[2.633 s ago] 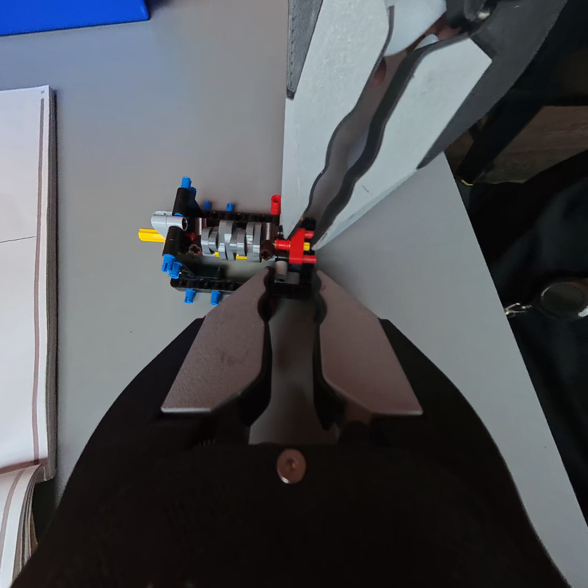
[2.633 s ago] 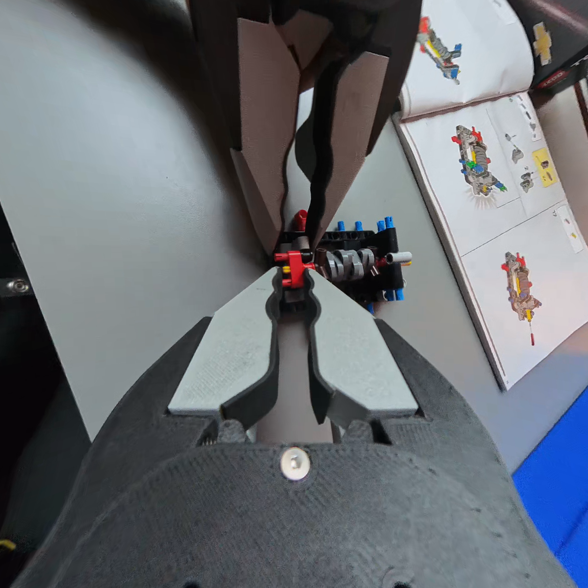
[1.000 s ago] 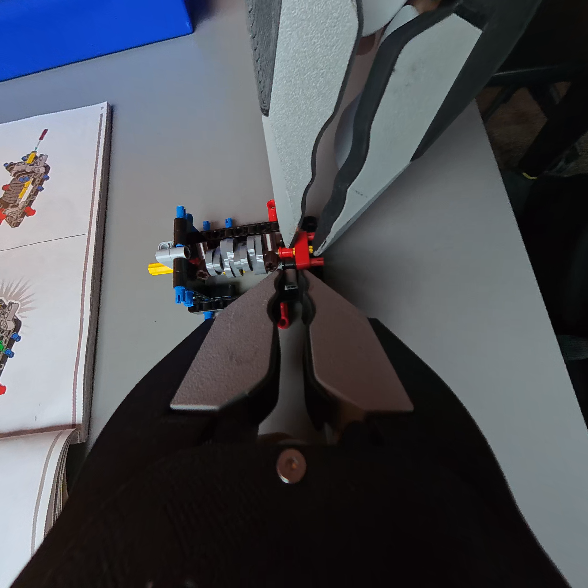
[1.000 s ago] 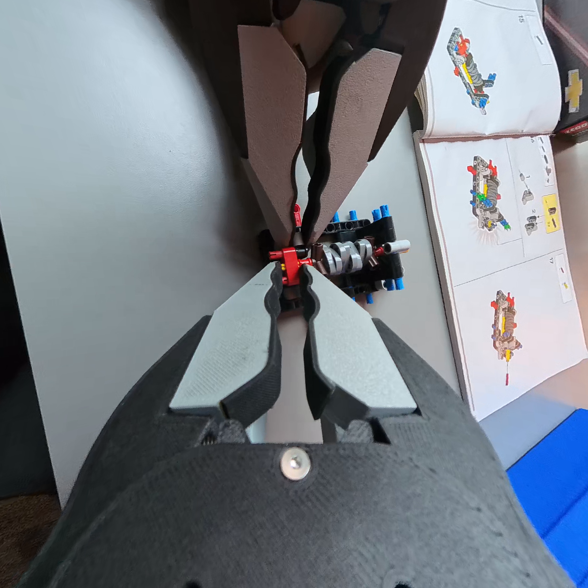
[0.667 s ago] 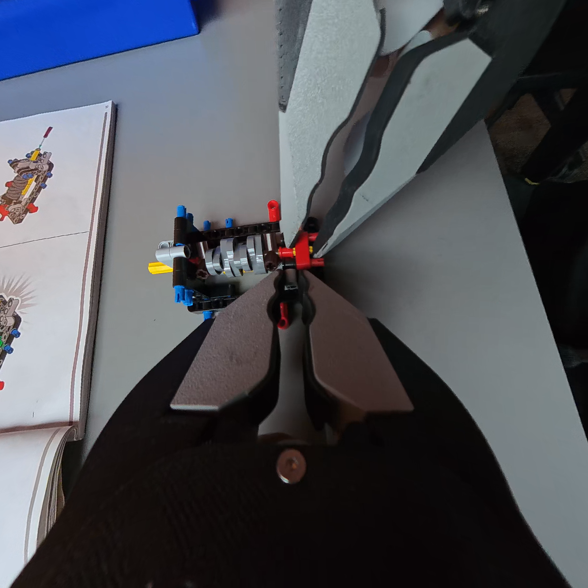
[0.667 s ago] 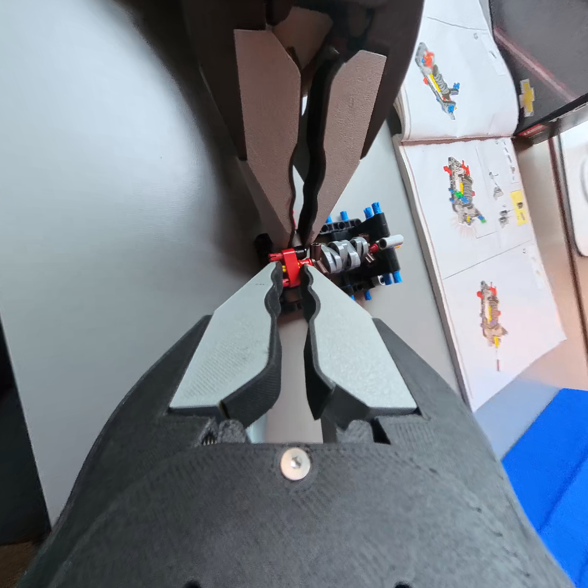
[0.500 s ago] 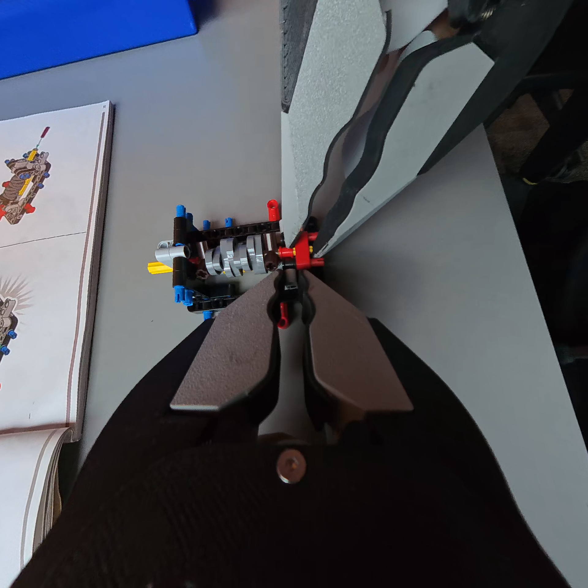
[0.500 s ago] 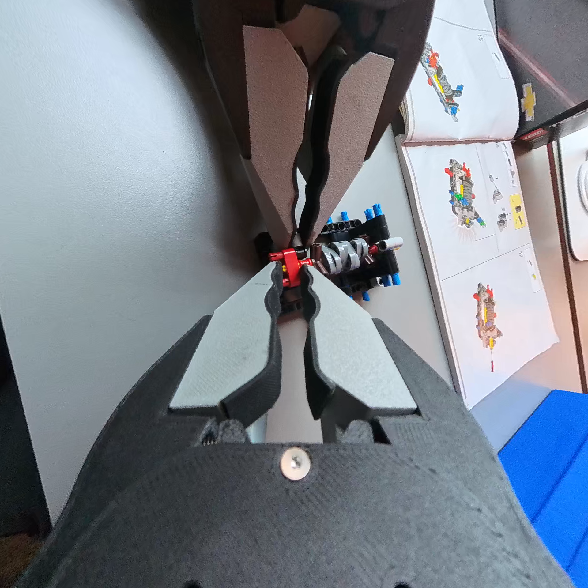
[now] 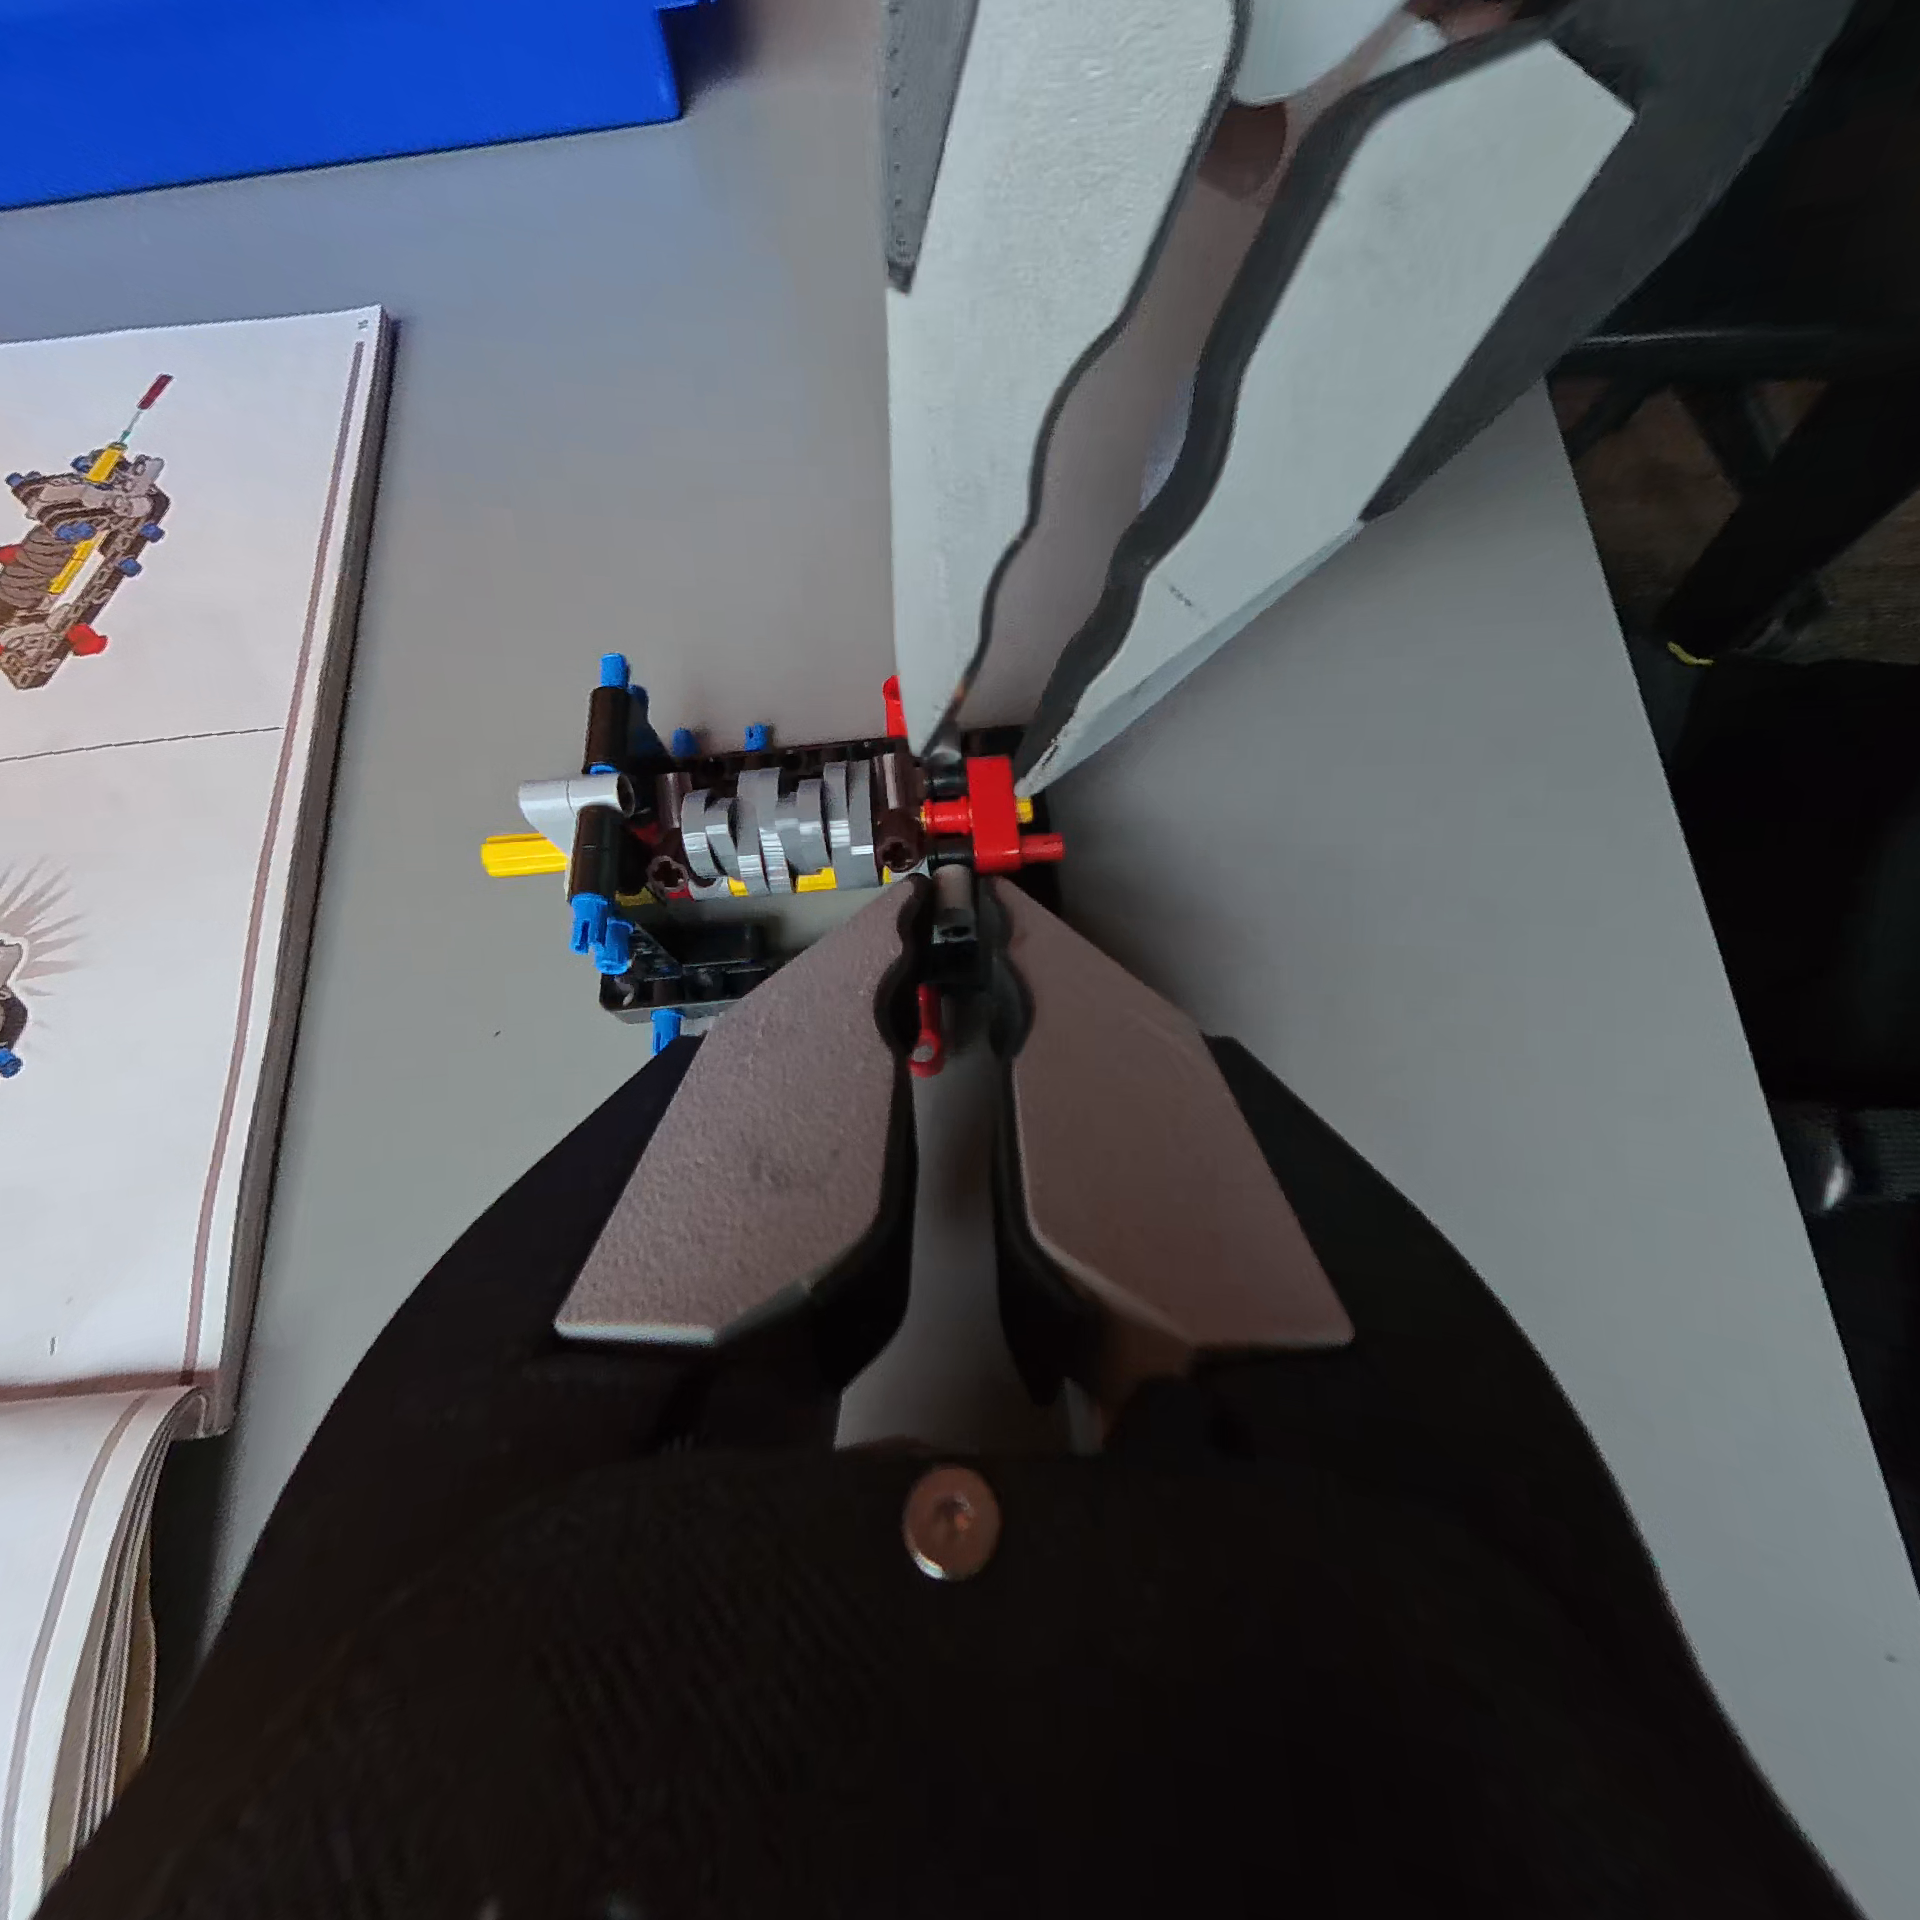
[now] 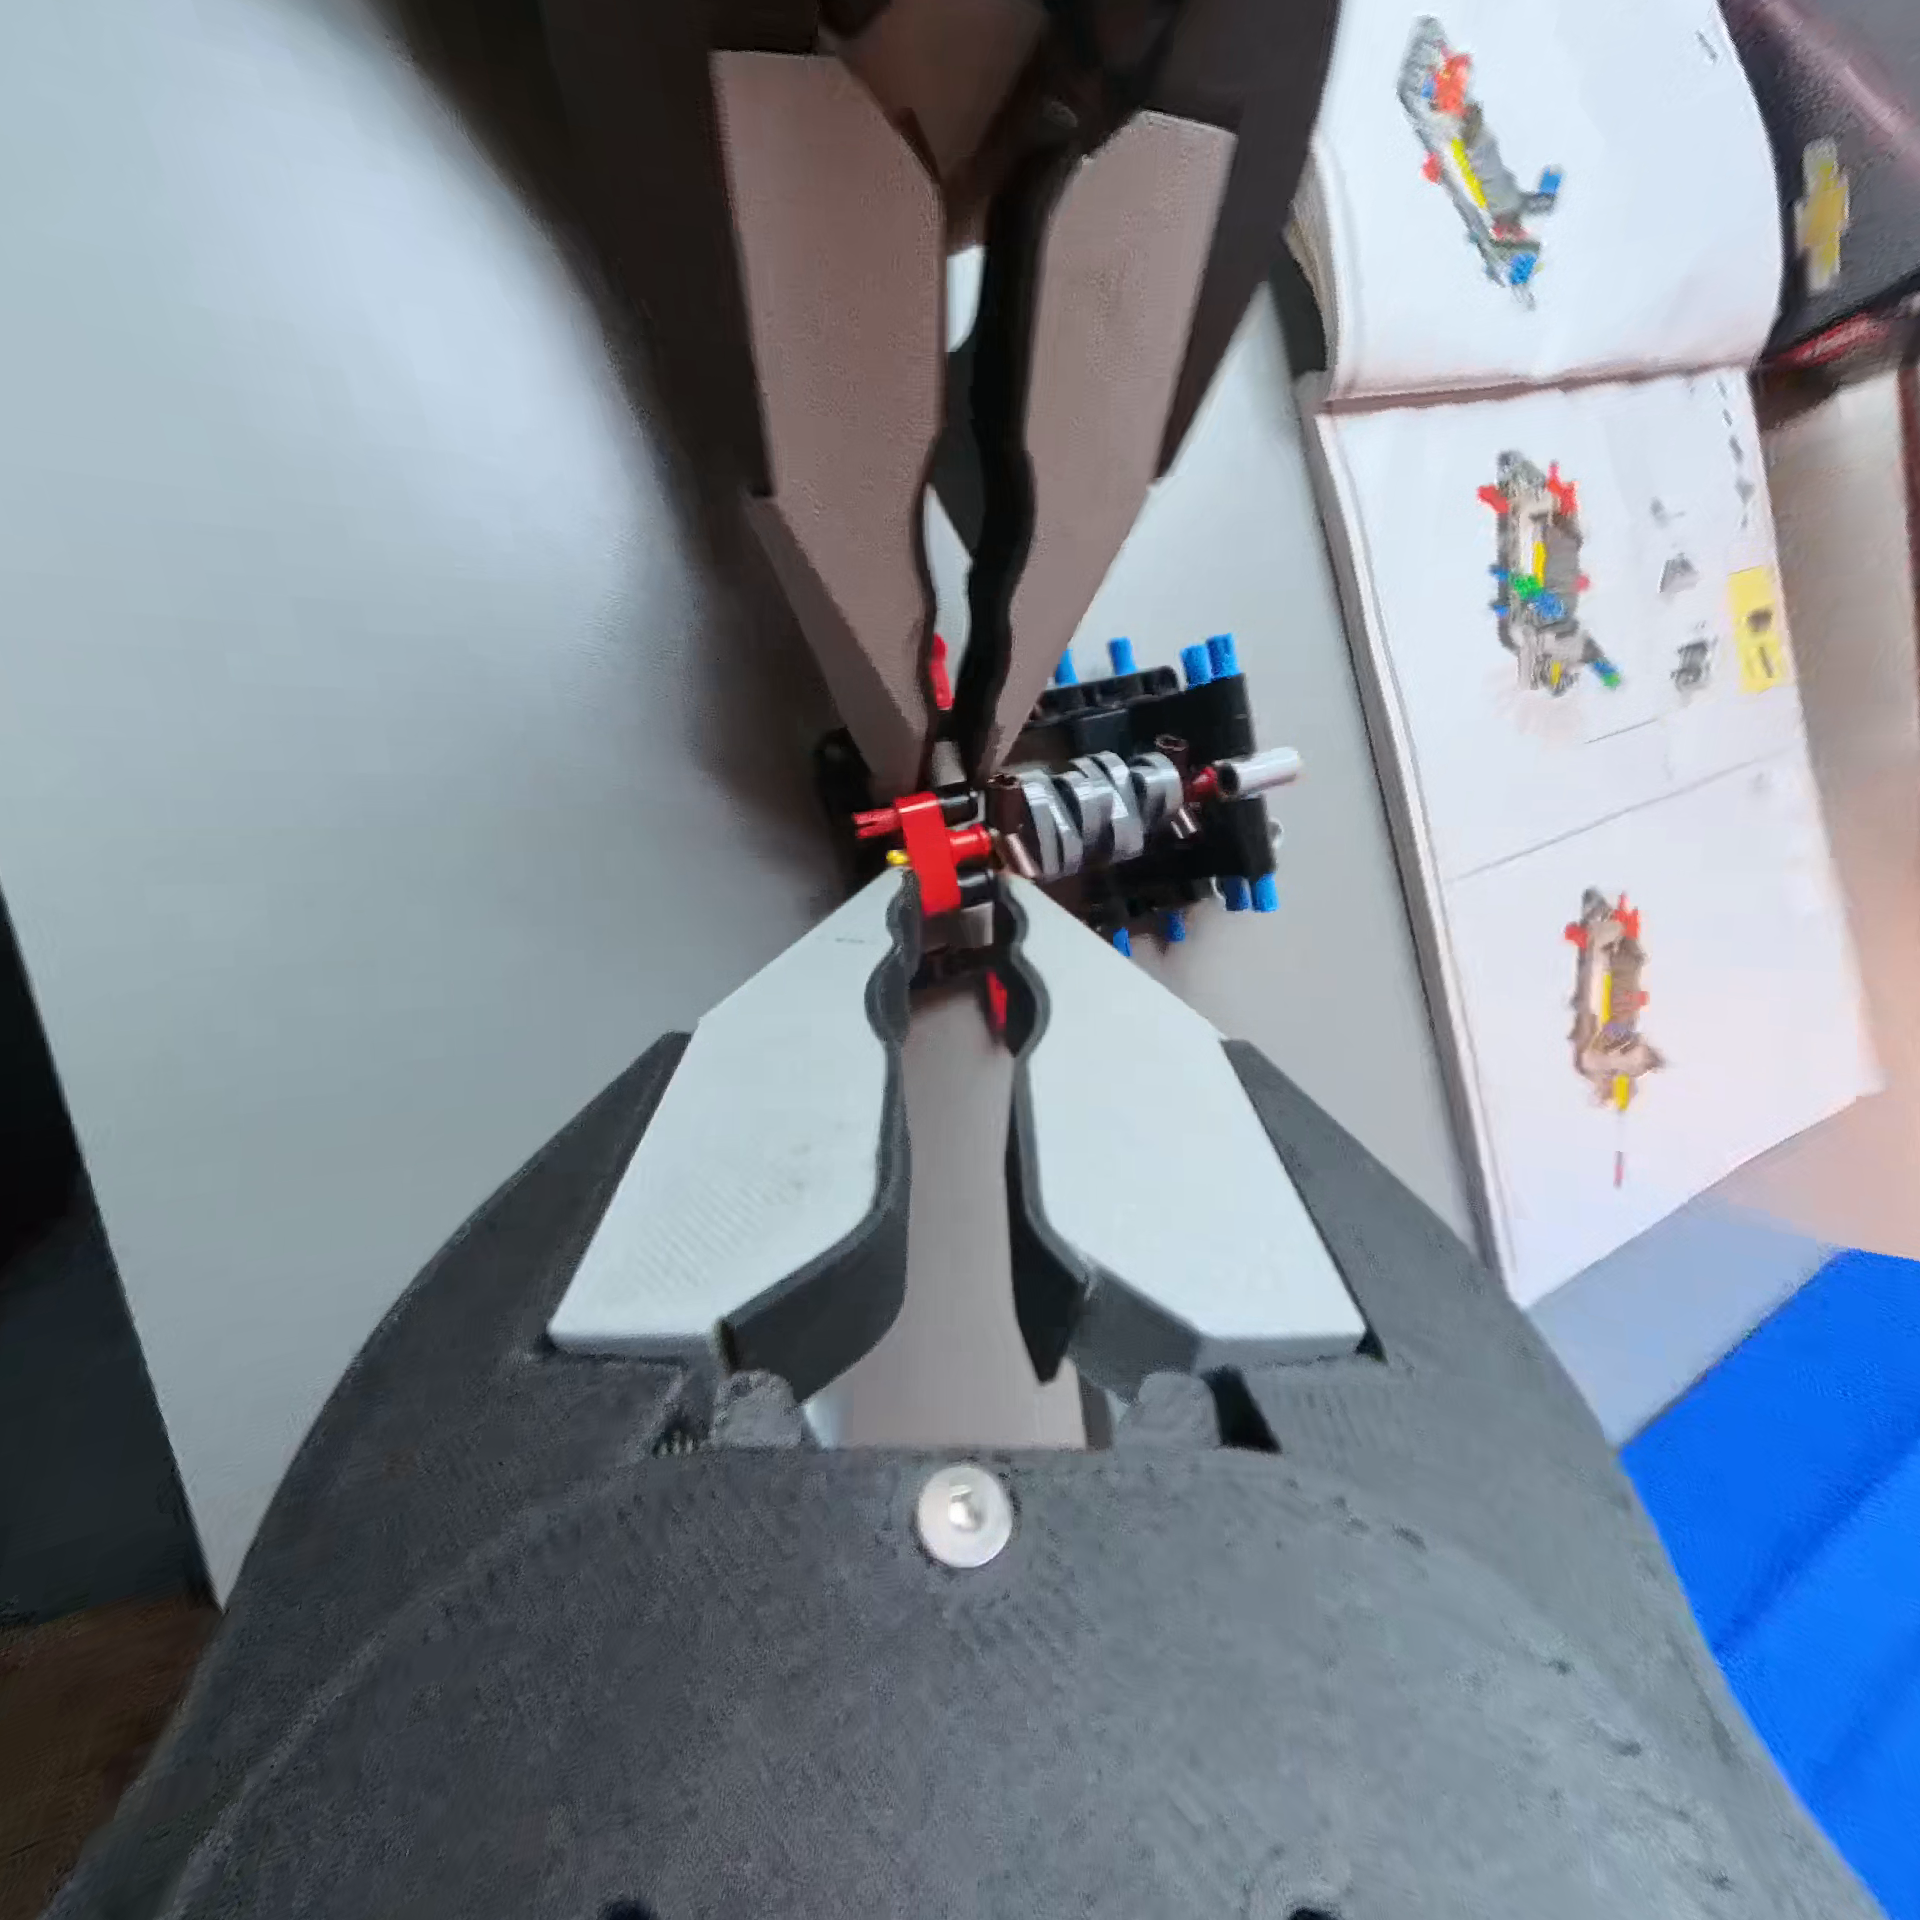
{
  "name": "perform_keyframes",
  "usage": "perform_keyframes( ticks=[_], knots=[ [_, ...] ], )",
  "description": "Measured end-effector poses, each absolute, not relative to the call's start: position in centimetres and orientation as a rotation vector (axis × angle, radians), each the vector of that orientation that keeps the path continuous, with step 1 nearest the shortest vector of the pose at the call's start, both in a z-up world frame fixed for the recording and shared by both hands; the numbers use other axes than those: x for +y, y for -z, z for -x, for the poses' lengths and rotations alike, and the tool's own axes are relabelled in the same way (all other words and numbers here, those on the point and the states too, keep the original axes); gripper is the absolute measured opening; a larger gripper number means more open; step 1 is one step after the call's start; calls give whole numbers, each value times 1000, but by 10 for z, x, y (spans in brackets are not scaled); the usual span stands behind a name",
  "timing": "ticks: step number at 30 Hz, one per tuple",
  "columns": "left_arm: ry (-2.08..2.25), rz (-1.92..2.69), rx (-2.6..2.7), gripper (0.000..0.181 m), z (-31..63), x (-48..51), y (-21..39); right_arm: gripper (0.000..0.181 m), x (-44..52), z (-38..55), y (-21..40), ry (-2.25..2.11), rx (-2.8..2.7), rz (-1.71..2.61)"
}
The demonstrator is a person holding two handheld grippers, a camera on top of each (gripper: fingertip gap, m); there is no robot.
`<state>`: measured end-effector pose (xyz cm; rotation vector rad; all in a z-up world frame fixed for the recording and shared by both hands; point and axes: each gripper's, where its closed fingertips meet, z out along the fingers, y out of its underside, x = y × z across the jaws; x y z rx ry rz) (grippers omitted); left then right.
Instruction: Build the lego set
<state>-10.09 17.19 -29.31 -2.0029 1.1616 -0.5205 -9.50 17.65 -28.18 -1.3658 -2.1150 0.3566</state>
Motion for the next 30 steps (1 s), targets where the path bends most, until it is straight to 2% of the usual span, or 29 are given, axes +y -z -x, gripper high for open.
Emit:
perform_keyframes(
  ticks=[7,12,22,26,30],
  knots=[
    [528,2003,1166,5,98,170,293,5,171,93,282,-217,-2218,1179],
    [534,1999,1175,5,97,169,294,15,168,94,281,-307,-2279,1186],
    [528,1997,1179,5,97,168,294,10,165,94,285,-335,-2375,1189],
    [543,1999,1180,5,97,166,294,19,167,95,283,-301,-2351,1177],
    [556,2004,1183,5,96,166,294,20,164,97,284,-344,-2345,1186]
  ],
)
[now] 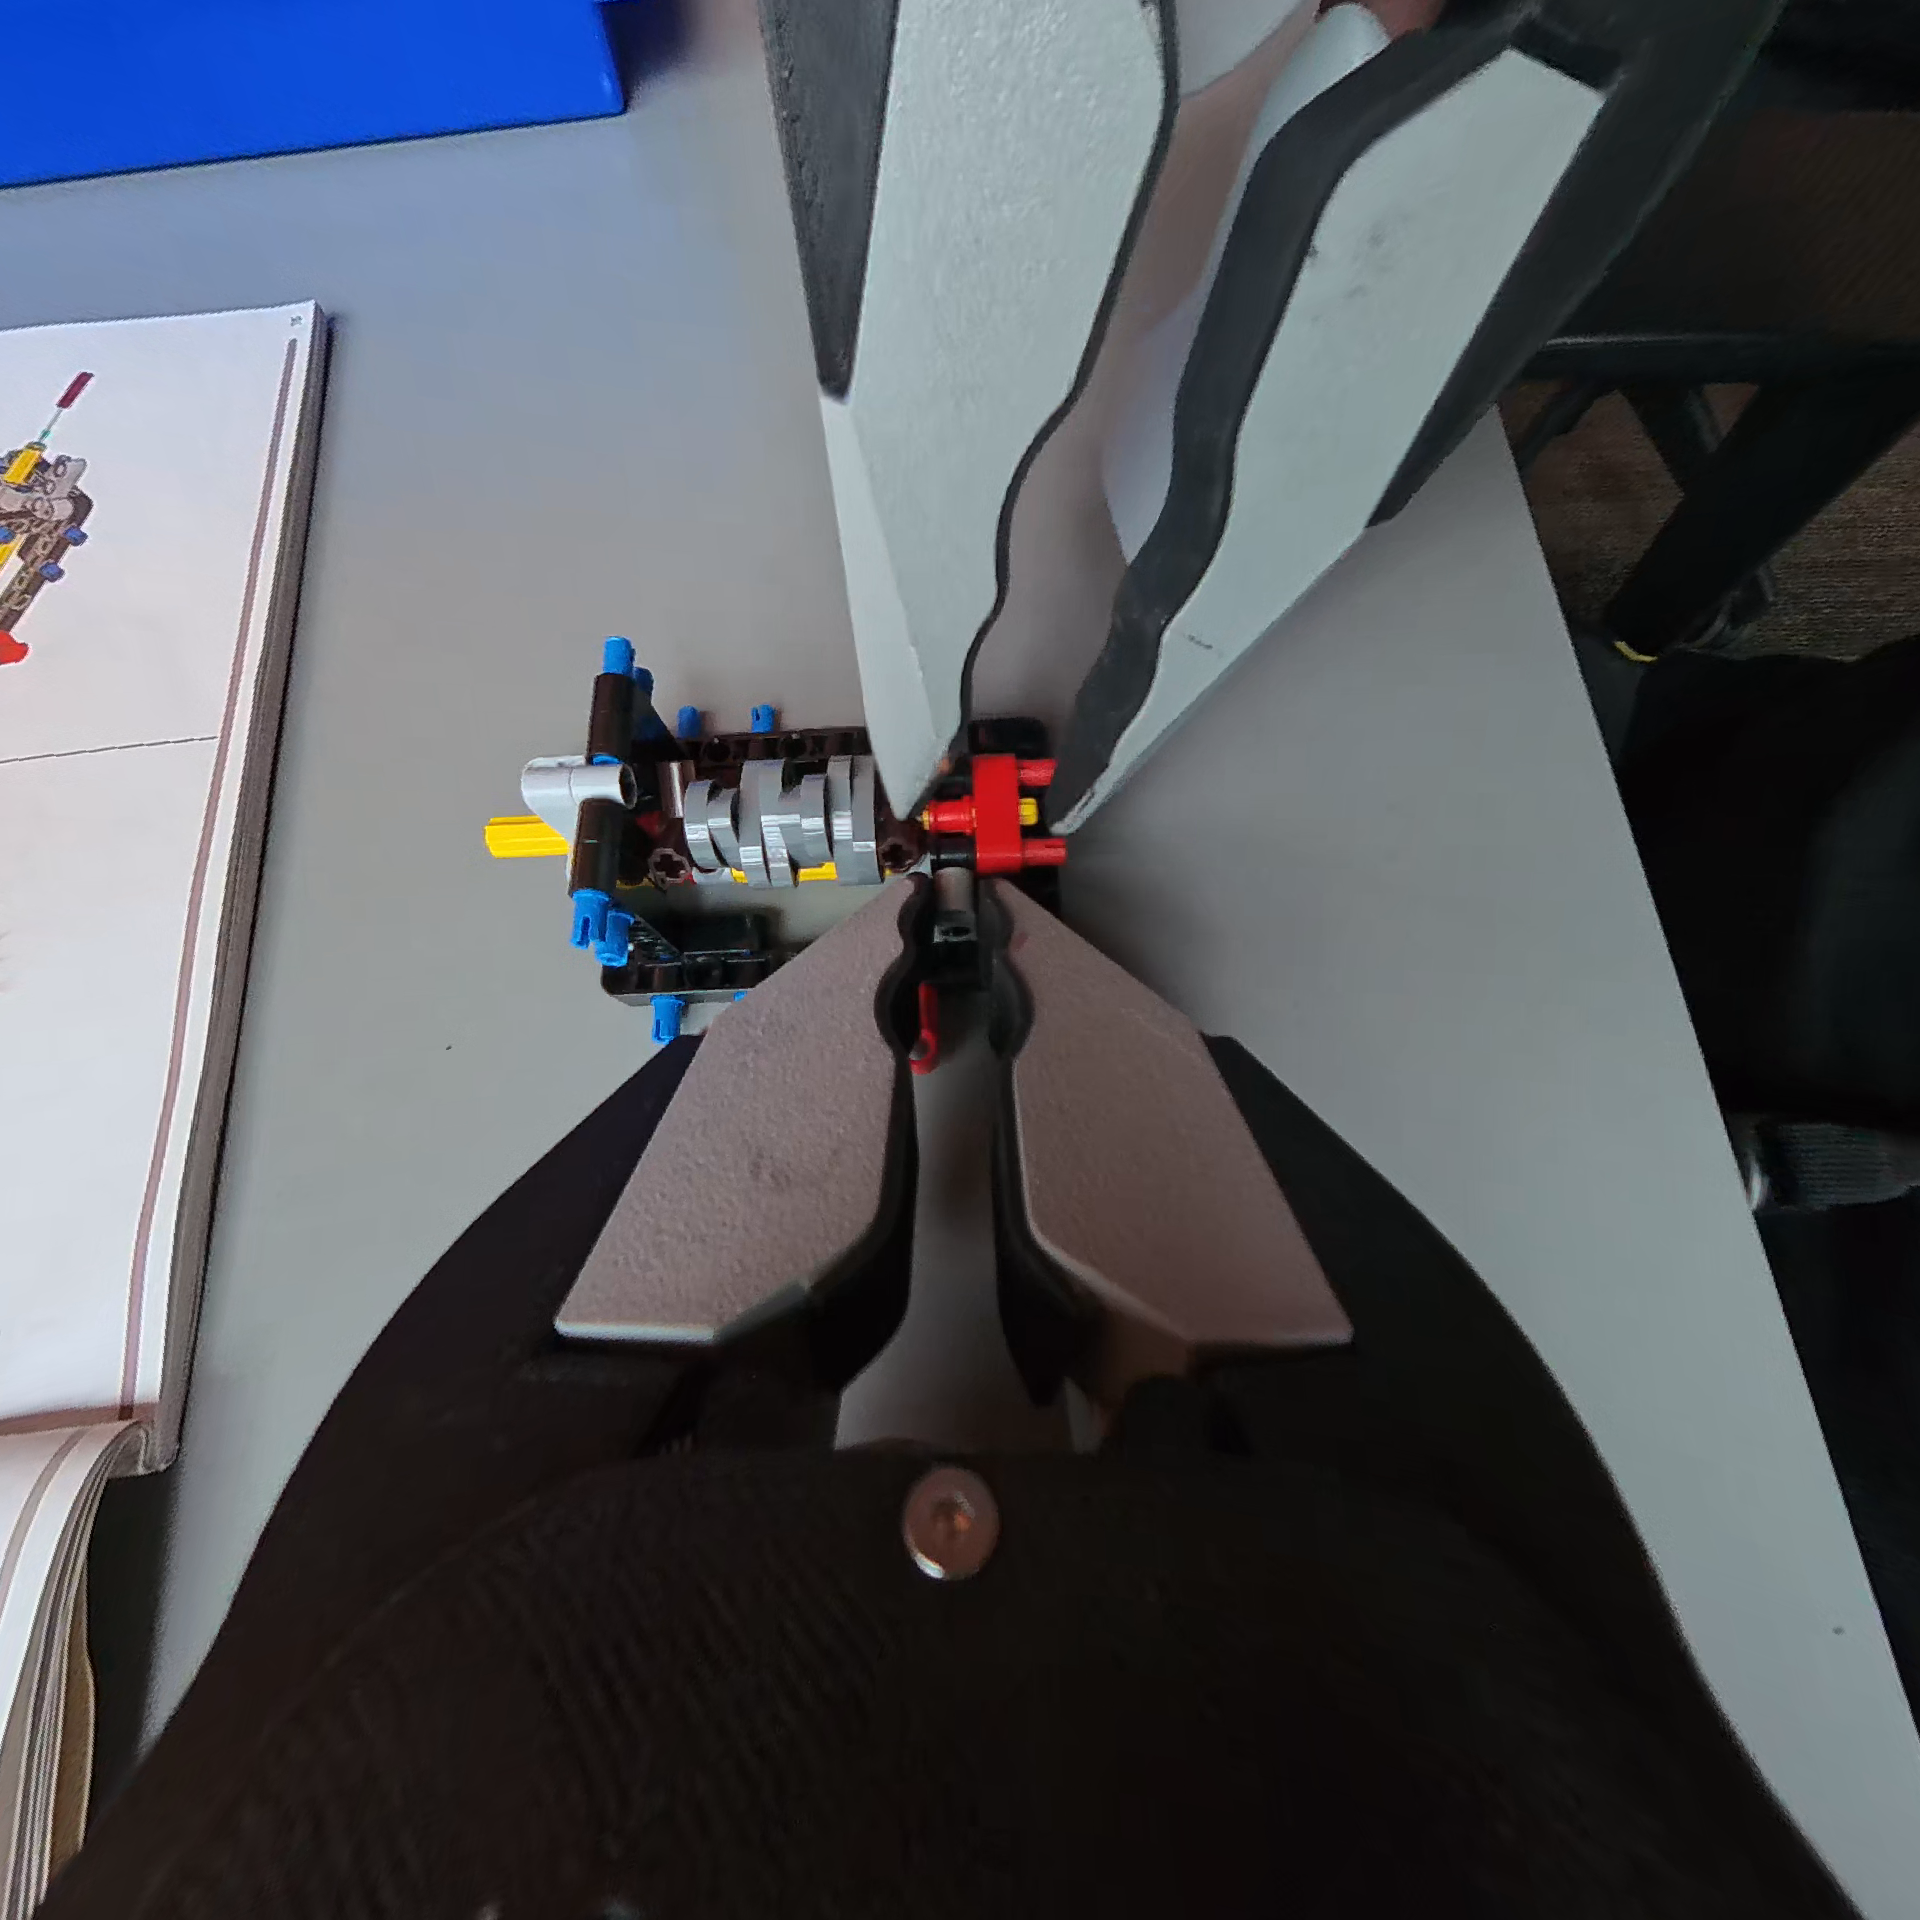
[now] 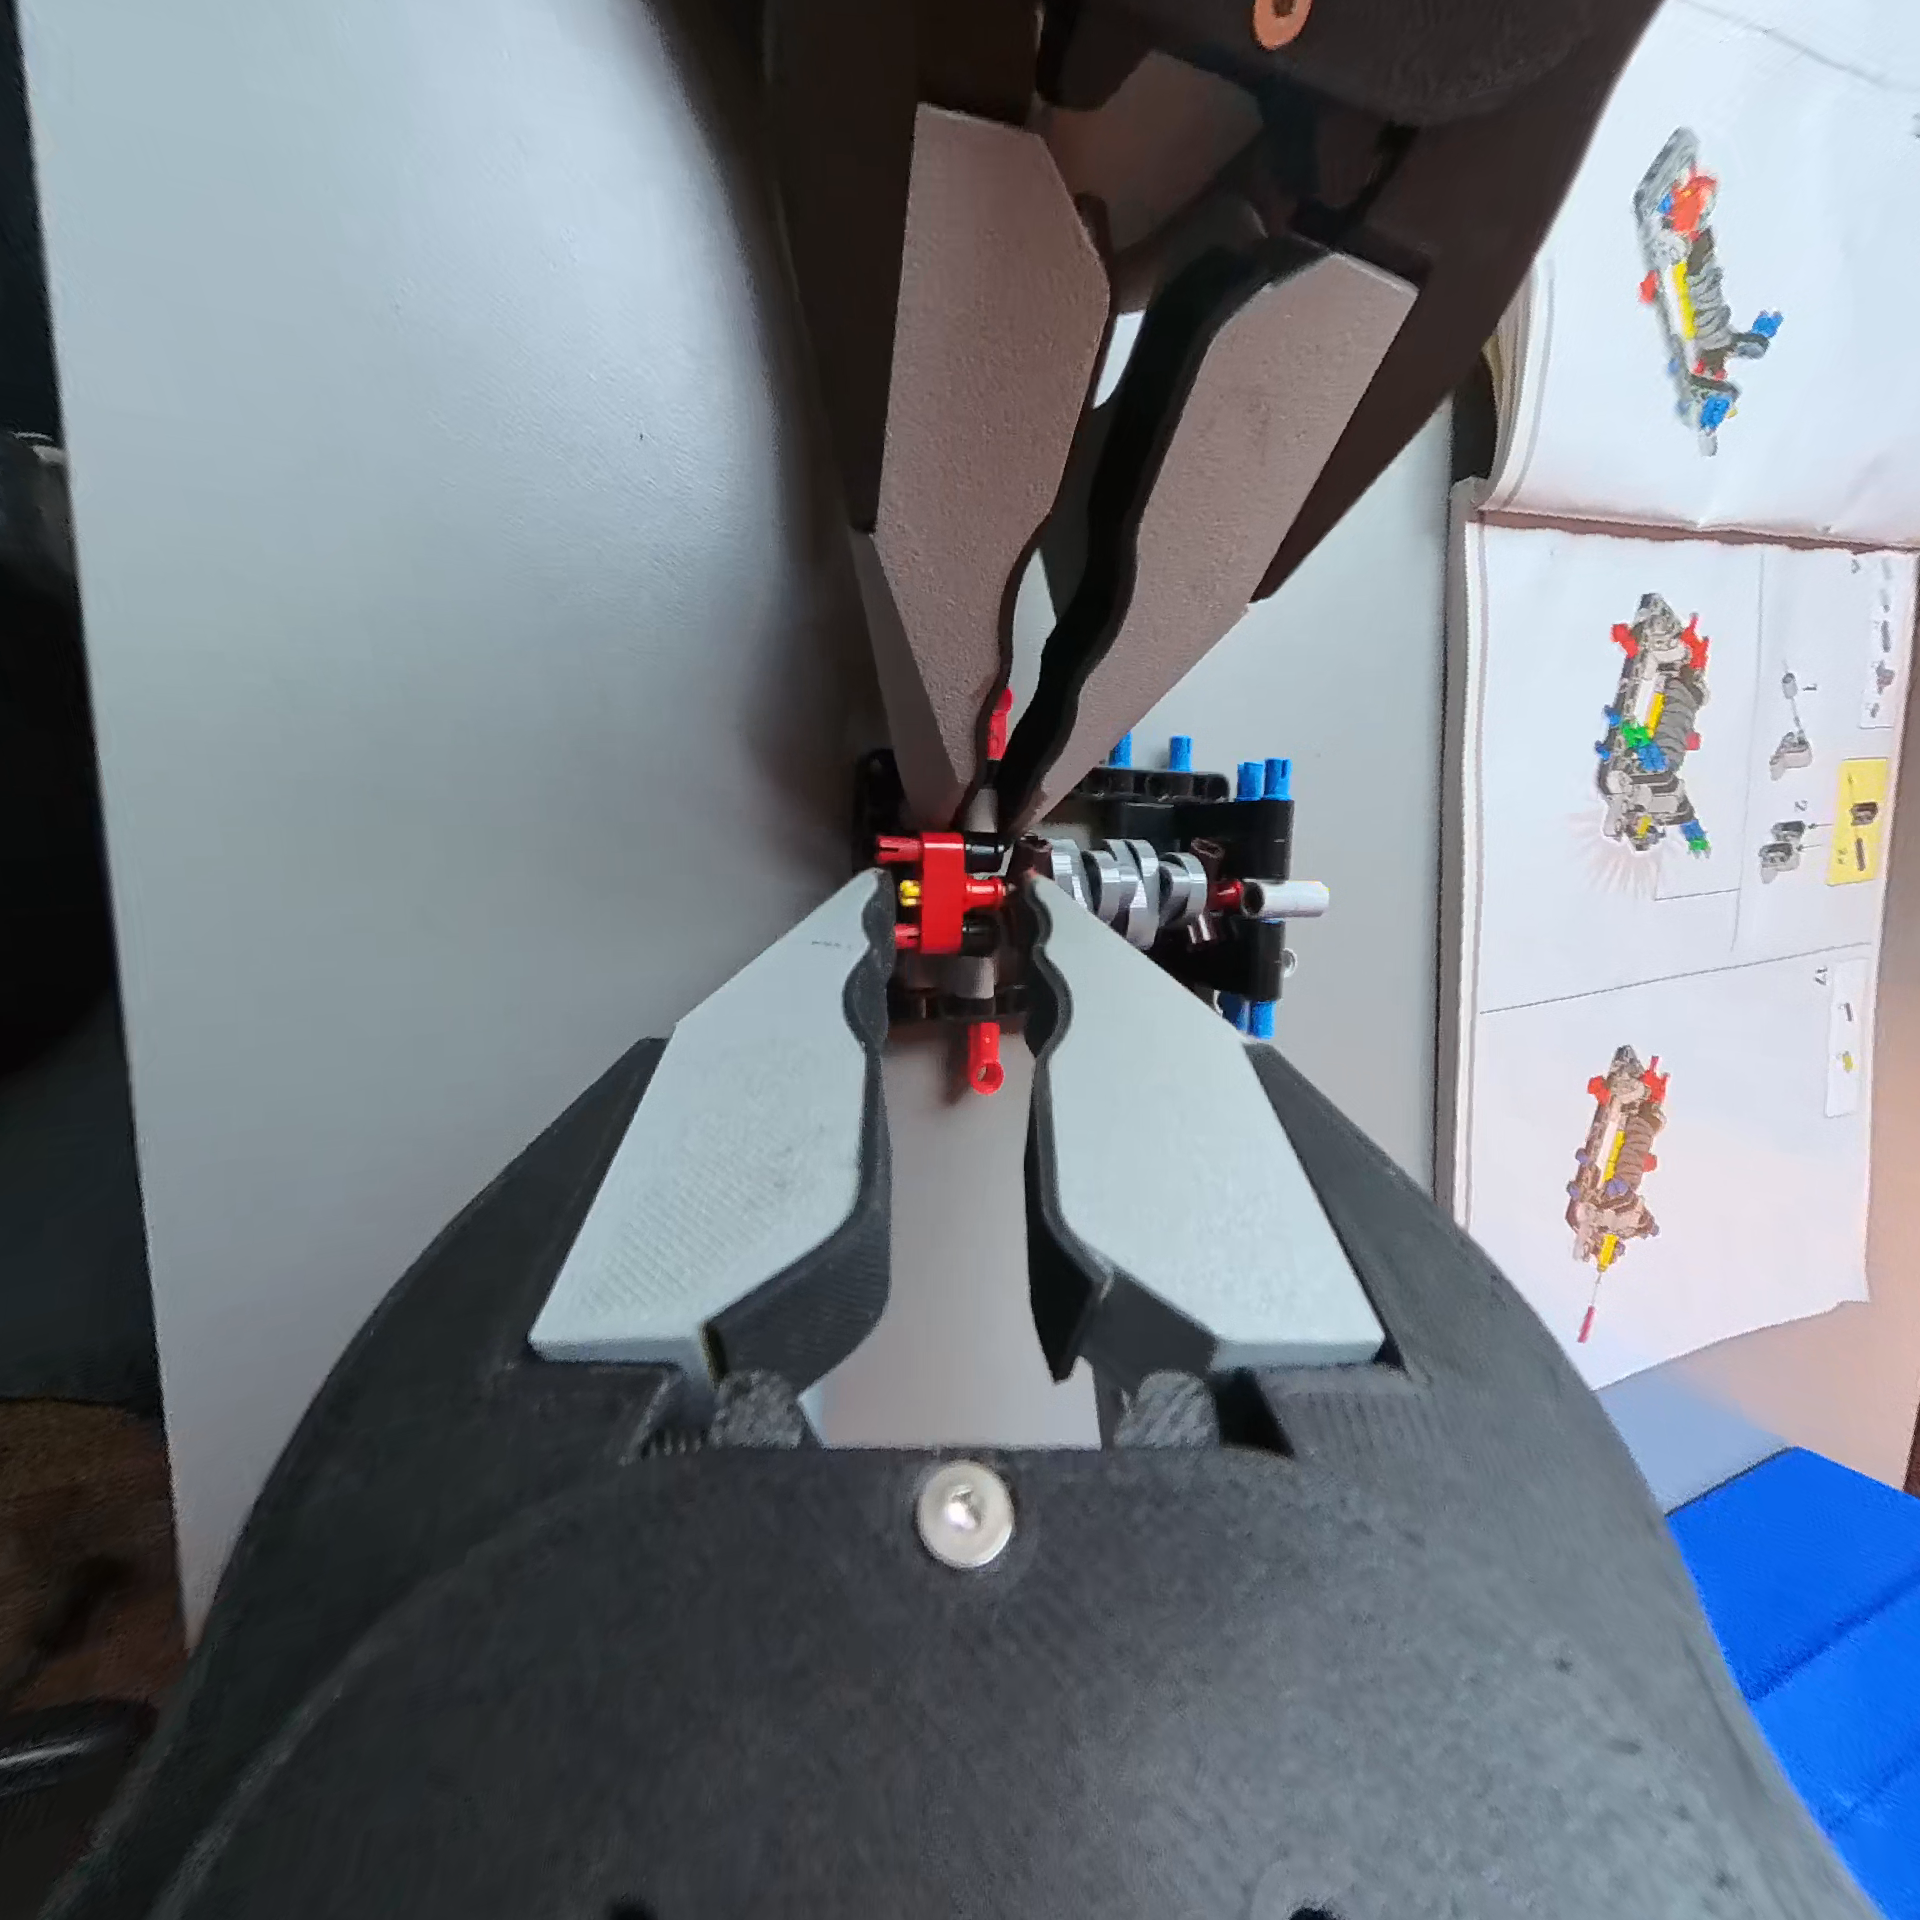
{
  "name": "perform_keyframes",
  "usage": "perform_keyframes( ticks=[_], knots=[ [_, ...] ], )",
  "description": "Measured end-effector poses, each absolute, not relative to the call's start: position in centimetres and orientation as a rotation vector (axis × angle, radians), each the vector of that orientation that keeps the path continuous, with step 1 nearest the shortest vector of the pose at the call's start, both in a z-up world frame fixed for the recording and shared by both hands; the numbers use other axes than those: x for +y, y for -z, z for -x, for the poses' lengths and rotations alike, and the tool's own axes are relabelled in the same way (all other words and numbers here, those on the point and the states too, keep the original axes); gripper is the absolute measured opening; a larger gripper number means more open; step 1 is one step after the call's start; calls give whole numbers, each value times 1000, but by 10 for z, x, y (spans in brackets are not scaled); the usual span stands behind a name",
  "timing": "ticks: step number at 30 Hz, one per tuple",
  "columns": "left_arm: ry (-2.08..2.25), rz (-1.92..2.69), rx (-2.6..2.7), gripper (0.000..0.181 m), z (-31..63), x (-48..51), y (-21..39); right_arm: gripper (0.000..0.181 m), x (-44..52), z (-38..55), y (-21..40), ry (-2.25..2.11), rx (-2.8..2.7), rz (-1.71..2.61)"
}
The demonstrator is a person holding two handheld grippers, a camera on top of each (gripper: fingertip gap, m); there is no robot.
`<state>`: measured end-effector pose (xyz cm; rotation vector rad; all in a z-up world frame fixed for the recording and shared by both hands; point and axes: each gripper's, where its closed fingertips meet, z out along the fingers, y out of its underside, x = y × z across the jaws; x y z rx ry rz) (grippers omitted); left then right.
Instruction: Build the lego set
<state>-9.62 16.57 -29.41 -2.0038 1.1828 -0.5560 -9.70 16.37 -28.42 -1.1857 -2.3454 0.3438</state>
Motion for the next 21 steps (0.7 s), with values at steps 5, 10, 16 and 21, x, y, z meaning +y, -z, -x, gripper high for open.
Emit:
perform_keyframes(
  ticks=[5,10,16,21],
  knots=[
    [559,2007,1177,5,96,166,294,19,165,97,285,-335,-2355,1187],
    [552,2001,1186,5,96,165,294,21,167,97,285,-357,-2358,1215],
    [553,2002,1184,5,96,165,294,21,166,98,286,-362,-2369,1200],
    [548,2011,1173,5,97,166,294,20,168,99,286,-388,-2342,1175]
  ],
)
